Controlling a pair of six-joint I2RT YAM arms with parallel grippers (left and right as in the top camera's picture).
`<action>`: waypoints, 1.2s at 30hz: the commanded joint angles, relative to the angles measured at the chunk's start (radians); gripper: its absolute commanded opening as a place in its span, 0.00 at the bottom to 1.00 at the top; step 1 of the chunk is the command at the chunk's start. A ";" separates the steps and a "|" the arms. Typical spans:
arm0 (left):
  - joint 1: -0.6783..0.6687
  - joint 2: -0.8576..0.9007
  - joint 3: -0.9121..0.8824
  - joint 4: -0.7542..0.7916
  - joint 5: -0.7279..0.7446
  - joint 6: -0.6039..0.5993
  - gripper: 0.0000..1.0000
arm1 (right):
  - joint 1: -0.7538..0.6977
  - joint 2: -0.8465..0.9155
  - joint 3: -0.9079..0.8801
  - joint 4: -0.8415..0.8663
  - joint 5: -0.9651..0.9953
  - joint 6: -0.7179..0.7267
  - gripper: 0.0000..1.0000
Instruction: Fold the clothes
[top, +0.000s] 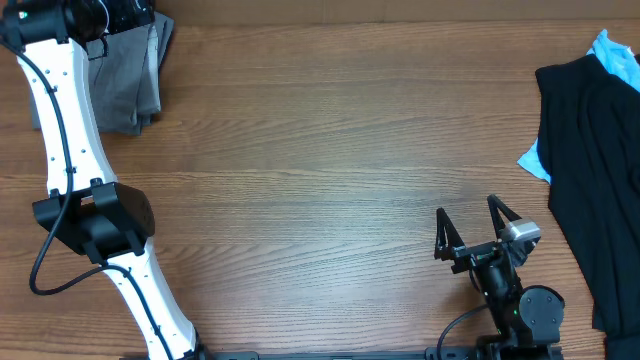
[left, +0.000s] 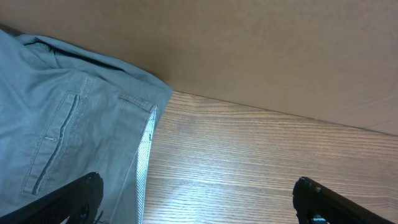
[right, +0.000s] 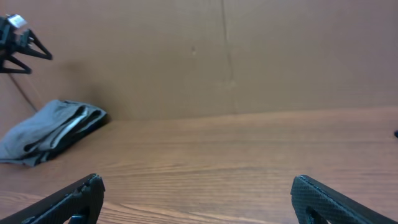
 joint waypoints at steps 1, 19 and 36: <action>0.000 0.005 0.004 0.001 0.010 -0.010 1.00 | -0.007 -0.012 -0.022 -0.004 0.016 -0.004 1.00; 0.000 0.005 0.004 0.001 0.010 -0.010 1.00 | -0.007 -0.012 -0.022 -0.034 0.071 -0.004 1.00; -0.001 0.005 0.004 0.001 0.010 -0.010 1.00 | -0.007 -0.012 -0.022 -0.034 0.071 -0.004 1.00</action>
